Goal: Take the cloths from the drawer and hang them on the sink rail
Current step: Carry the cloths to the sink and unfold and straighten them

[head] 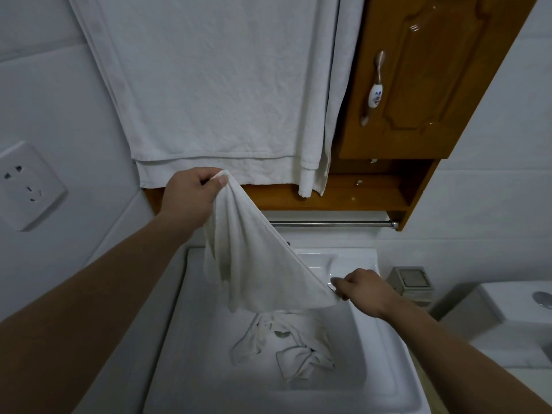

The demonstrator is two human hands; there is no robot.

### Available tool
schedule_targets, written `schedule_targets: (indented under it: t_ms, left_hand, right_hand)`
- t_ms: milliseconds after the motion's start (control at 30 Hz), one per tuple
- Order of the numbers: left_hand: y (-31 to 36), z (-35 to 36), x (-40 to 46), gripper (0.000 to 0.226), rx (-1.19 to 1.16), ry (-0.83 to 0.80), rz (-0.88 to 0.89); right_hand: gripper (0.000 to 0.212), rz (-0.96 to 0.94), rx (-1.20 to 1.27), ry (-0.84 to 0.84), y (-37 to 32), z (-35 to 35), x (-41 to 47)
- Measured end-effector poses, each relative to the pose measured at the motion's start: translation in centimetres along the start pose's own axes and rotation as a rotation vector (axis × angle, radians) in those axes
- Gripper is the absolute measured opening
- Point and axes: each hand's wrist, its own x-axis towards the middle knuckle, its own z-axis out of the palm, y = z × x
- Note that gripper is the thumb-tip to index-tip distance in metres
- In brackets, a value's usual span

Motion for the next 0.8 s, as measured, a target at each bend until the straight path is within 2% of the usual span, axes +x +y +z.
schedule_targets:
  t_ms: [200, 367, 600, 733, 800]
  left_hand:
    - [0.2, 0.5, -0.5, 0.020, 0.082, -0.012, 0.073]
    - [0.6, 0.0, -0.2, 0.021, 0.099, -0.002, 0.078]
    - [1.1, 0.7, -0.8, 0.021, 0.133, -0.020, 0.107]
    - [1.9, 1.2, -1.0, 0.019, 0.112, -0.072, 0.121]
    - [2.3, 1.7, -1.2, 0.019, 0.107, -0.092, 0.128]
  right_hand:
    - [0.057, 0.070, -0.151, 0.025, -0.7, 1.0, 1.1]
    - [0.049, 0.048, 0.011, 0.002, -0.3, 1.9, 1.3]
    - [0.059, 0.192, -0.226, 0.181, -0.9, 1.9, 1.6]
    - [0.054, 0.186, -0.108, 0.283, -2.2, -0.2, 1.2]
    - [0.042, 0.098, -0.037, 0.328, -3.9, -1.7, 0.9]
